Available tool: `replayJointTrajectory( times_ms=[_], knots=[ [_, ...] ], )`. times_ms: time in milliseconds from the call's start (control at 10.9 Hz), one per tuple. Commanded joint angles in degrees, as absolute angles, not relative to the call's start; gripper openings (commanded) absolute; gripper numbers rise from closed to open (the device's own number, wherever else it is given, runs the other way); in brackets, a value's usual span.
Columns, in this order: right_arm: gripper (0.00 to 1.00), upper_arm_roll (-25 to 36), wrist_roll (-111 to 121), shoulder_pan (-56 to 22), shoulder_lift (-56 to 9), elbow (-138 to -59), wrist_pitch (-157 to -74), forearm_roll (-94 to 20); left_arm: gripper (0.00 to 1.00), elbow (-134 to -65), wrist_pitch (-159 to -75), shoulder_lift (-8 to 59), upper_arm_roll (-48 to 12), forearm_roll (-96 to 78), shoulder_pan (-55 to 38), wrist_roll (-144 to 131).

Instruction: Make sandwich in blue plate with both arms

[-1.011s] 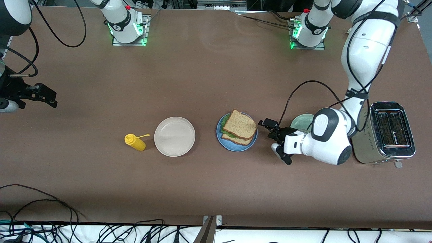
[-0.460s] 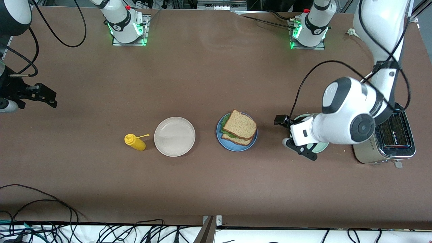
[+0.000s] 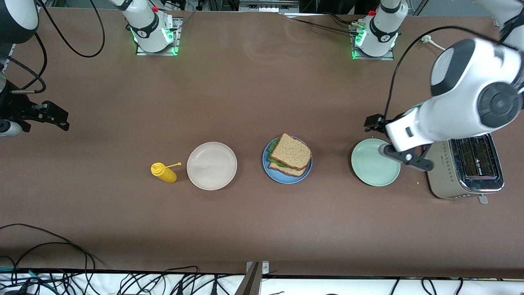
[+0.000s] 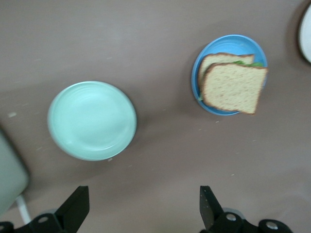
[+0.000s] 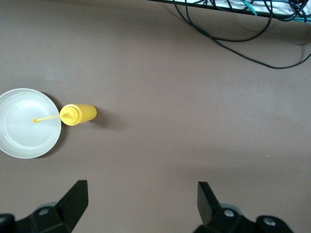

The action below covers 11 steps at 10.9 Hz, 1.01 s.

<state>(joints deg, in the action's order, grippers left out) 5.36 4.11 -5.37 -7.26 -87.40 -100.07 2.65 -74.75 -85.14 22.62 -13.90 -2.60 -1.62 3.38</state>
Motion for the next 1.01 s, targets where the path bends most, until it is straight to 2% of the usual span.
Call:
replayJointTrajectory(
  times_ms=[0, 184, 460, 643, 735, 827, 919],
  knots=[
    [1.00, 5.19, 3.34, -5.27, -7.47, -86.48, -99.32, 3.43, 1.00, -80.65, -86.90, 13.39, -9.51, -0.52, -2.20, 2.55],
    [1.00, 5.19, 3.34, -5.27, -7.38, -86.48, -99.32, 3.43, 1.00, -85.85, -90.34, 8.02, -6.61, -0.79, -1.76, 2.46],
    [1.00, 5.19, 3.34, -5.27, -7.38, -86.48, -99.32, 3.43, 1.00, -98.31, -92.18, -1.20, -7.03, -2.27, -1.67, 2.46],
    [1.00, 5.19, 3.34, -5.27, -7.38, -86.40, -99.32, 3.43, 1.00, -100.19, -92.90, -2.90, -9.30, -2.11, -0.10, 2.63],
    [1.00, 5.19, 3.34, -5.27, -7.38, -86.40, -99.32, 3.43, 1.00, -100.11, -92.81, -2.81, -13.75, -2.20, 4.70, 2.55],
    [1.00, 5.19, 3.34, -5.27, -7.38, -86.40, -99.32, 3.43, 1.00, -100.02, -92.81, -2.99, -15.63, -2.55, 7.44, 2.37],
    [1.00, 5.19, 3.34, -5.27, -7.38, -86.48, -99.32, 3.43, 1.00, -99.58, -92.73, -3.08, -15.12, -2.37, 5.90, 2.03]
  ],
)
